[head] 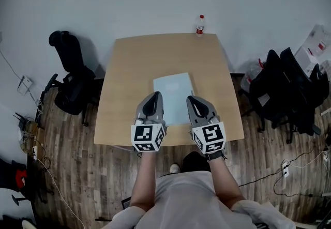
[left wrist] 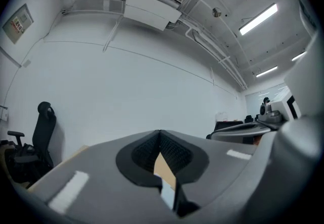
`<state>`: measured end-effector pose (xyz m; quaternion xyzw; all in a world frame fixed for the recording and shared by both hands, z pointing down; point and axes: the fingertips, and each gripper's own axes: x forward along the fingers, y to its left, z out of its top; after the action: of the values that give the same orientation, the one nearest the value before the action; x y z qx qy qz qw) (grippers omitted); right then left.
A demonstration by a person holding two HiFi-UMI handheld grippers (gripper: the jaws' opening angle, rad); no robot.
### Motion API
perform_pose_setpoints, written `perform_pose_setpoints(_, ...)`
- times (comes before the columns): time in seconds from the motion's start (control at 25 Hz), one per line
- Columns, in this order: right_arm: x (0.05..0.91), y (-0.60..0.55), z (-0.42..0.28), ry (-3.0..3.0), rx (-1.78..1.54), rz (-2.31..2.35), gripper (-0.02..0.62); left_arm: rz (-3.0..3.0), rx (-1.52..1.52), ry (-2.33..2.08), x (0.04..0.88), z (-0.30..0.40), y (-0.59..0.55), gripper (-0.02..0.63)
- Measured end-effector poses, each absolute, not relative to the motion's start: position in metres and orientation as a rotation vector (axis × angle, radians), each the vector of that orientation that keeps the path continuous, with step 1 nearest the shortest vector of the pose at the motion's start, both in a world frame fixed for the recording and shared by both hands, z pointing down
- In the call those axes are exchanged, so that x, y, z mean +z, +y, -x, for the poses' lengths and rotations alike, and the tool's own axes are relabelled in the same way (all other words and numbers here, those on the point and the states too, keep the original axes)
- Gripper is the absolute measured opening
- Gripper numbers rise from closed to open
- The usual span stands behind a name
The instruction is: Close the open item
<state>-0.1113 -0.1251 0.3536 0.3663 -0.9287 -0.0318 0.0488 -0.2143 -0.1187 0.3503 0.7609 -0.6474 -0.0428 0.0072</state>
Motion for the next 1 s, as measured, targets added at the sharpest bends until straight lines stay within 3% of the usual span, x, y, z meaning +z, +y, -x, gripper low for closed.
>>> perform_pose_setpoints(1.0,0.554,-0.258,0.052,-2.535,0.345,-1.086,0.014,-2.343,0.35,-1.635,0.536,0.148,-0.304,0.006)
